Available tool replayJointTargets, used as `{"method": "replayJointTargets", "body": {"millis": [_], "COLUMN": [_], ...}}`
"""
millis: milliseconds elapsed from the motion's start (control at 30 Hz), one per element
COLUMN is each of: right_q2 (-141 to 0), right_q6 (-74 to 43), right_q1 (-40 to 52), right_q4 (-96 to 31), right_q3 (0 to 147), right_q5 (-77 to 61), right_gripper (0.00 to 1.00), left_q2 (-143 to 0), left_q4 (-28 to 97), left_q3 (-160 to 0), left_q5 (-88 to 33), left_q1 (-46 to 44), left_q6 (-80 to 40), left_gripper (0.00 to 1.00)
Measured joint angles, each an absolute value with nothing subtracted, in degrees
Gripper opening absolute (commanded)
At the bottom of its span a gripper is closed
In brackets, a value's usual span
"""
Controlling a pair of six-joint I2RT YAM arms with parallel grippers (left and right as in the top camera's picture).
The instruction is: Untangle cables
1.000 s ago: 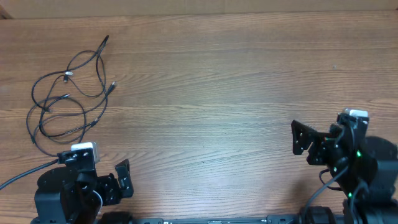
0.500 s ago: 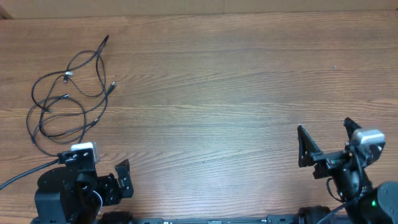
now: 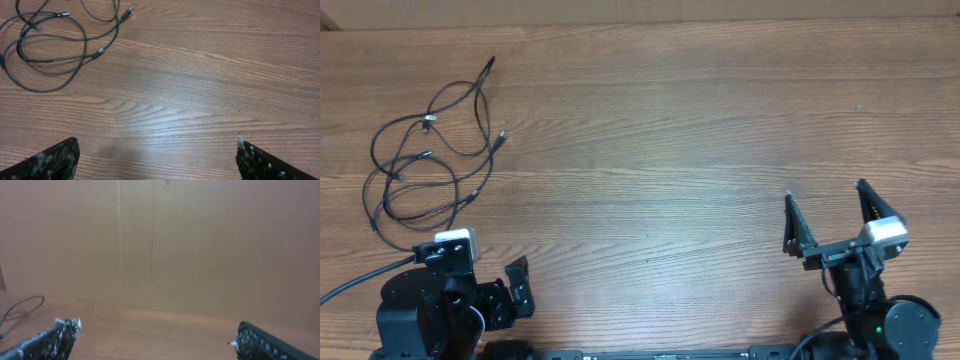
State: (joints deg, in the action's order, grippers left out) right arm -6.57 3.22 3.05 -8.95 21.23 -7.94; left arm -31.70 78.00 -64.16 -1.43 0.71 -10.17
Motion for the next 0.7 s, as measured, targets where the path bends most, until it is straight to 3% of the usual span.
{"method": "replayJointTargets", "body": {"millis": [367,700], "right_q2": [-0.78,-0.62], "right_q6": [3.25,3.25], "right_q1": [3.46,3.49], "right_q4": [13.50,0.36], "right_q3": [2.33,1.04], "right_q5": [-7.92,-7.03], "right_gripper": [1.00,1.00], "left_q2": [-31.70,-31.70], "left_q4": [78.00,78.02], "left_q3": [-64.10,-64.10], "left_q5": [-1.43,-1.43], "left_q1": [0.71,0.71], "left_q6": [-10.17,-10.17], "left_gripper": [0.99,1.00]}}
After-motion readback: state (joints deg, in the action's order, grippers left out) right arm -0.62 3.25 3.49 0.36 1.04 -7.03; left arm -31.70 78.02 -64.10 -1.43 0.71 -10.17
